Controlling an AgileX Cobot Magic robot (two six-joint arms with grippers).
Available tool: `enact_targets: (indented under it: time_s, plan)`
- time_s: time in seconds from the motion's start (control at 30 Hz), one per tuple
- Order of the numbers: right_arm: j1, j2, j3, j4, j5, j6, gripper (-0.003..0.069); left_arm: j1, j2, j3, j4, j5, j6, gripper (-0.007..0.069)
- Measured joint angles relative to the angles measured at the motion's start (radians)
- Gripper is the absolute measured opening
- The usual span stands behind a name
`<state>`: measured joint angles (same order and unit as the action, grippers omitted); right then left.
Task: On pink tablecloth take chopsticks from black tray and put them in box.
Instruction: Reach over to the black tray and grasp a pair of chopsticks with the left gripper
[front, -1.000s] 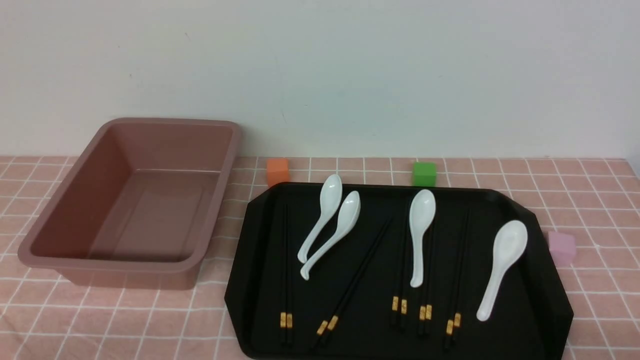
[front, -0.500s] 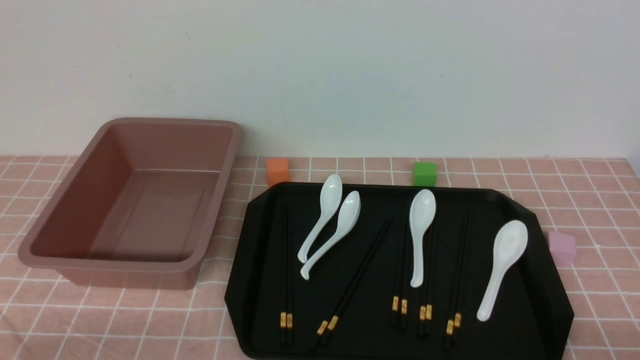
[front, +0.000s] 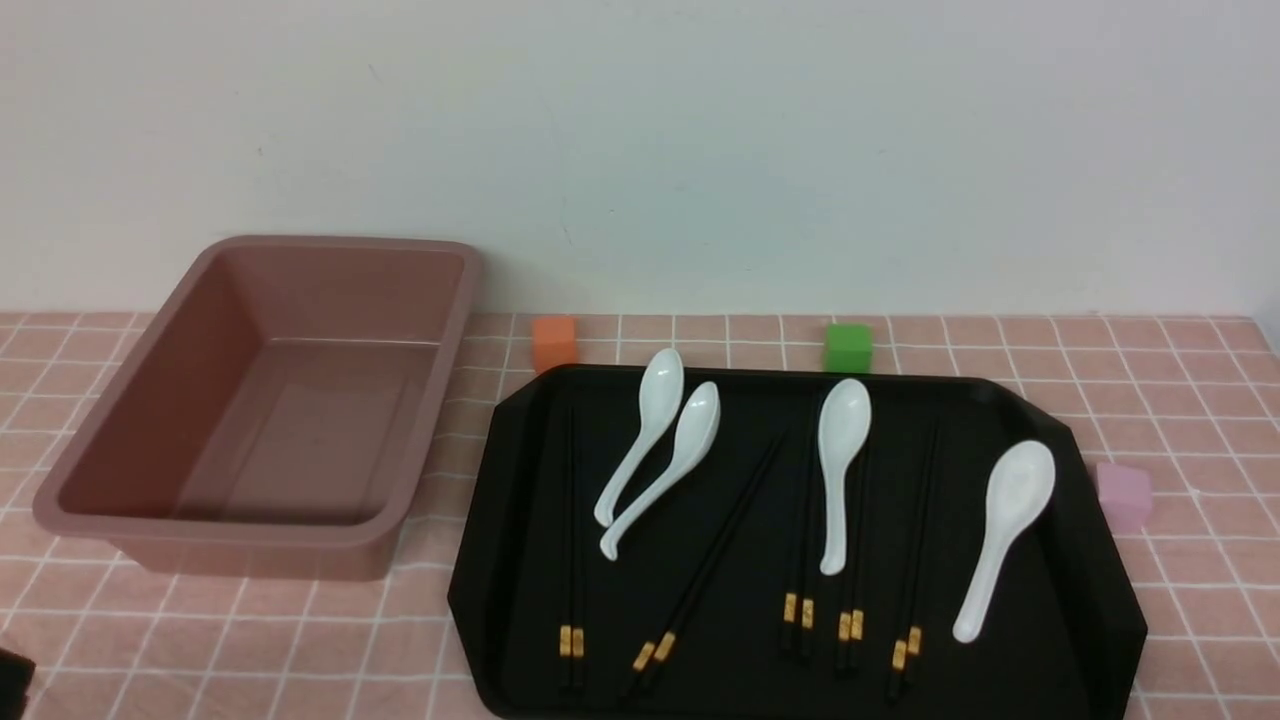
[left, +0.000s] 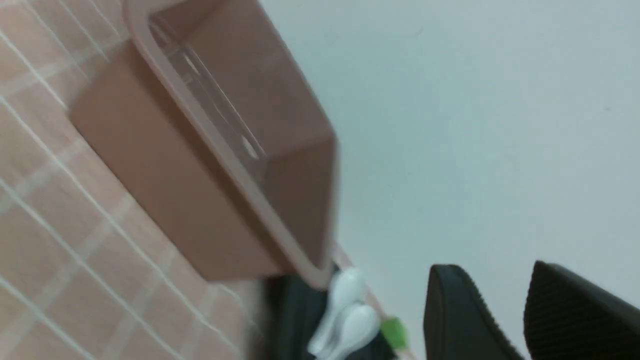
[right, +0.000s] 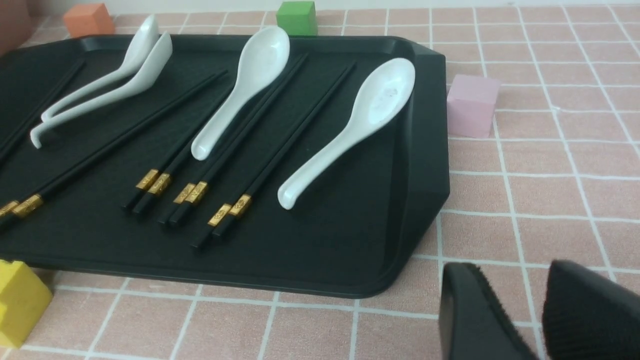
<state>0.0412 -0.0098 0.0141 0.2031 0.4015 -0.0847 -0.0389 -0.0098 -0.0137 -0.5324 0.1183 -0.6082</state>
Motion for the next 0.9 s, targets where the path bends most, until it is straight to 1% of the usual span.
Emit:
enact_targets:
  time_s: [0.07, 0.17, 0.2, 0.23, 0.27, 0.3, 0.4, 0.43, 0.47, 0.5, 0.57, 0.6, 0.67, 0.7, 0.73, 0.77, 0.8, 0.83, 0.9]
  plan:
    - [0.0, 0.0, 0.0, 0.0, 0.0, 0.0, 0.024, 0.0, 0.011, -0.077, 0.011, 0.072, 0.034, 0.0165]
    - [0.0, 0.0, 0.0, 0.0, 0.0, 0.0, 0.024, 0.0, 0.14, -0.257, 0.073, 0.23, 0.203, 0.0072]
    - [0.0, 0.0, 0.0, 0.0, 0.0, 0.0, 0.024, 0.0, 0.152, -0.27, 0.076, 0.242, 0.216, 0.0066]
    - [0.0, 0.0, 0.0, 0.0, 0.0, 0.0, 0.024, 0.0, 0.288, -0.385, 0.101, 0.363, 0.323, 0.0023]
    - [0.0, 0.0, 0.0, 0.0, 0.0, 0.0, 0.024, 0.0, 0.288, -0.385, 0.101, 0.363, 0.335, 0.0018]
    - [0.0, 0.0, 0.0, 0.0, 0.0, 0.0, 0.024, 0.0, 0.425, -0.483, 0.111, 0.486, 0.421, -0.0012]
    - [0.0, 0.0, 0.0, 0.0, 0.0, 0.0, 0.024, 0.0, 0.705, -0.64, 0.112, 0.717, 0.52, -0.0013]
    - [0.0, 0.0, 0.0, 0.0, 0.0, 0.0, 0.024, 0.0, 0.786, -0.676, 0.112, 0.763, 0.539, -0.0013]
    - [0.0, 0.0, 0.0, 0.0, 0.0, 0.0, 0.024, 0.0, 0.801, -0.682, 0.112, 0.77, 0.539, -0.0013]
    - [0.0, 0.0, 0.0, 0.0, 0.0, 0.0, 0.024, -0.007, 0.889, -0.718, 0.112, 0.793, 0.558, -0.0013]
    - [0.0, 0.0, 0.0, 0.0, 0.0, 0.0, 0.024, -0.05, 1.028, -0.77, 0.116, 0.778, 0.586, -0.0013]
    - [0.0, 0.0, 0.0, 0.0, 0.0, 0.0, 0.024, -0.063, 1.039, -0.775, 0.117, 0.774, 0.588, -0.0013]
    - [0.0, 0.0, 0.0, 0.0, 0.0, 0.0, 0.024, -0.182, 1.158, -0.83, 0.148, 0.719, 0.596, -0.0013]
    - [0.0, 0.0, 0.0, 0.0, 0.0, 0.0, 0.024, -0.259, 1.211, -0.851, 0.17, 0.691, 0.589, -0.0013]
    - [0.0, 0.0, 0.0, 0.0, 0.0, 0.0, 0.024, -0.3, 1.246, -0.868, 0.185, 0.674, 0.578, -0.0013]
    - [0.0, 0.0, 0.0, 0.0, 0.0, 0.0, 0.024, -0.395, 1.299, -0.898, 0.21, 0.651, 0.53, -0.0013]
    - [0.0, 0.0, 0.0, 0.0, 0.0, 0.0, 0.024, -0.395, 1.307, -0.903, 0.214, 0.648, 0.521, -0.0013]
    - [0.0, 0.0, 0.0, 0.0, 0.0, 0.0, 0.024, -0.493, 1.381, -0.948, 0.251, 0.626, 0.443, -0.0013]
    - [0.0, 0.0, 0.0, 0.0, 0.0, 0.0, 0.024, -0.577, 1.459, -1.0, 0.297, 0.616, 0.327, -0.0013]
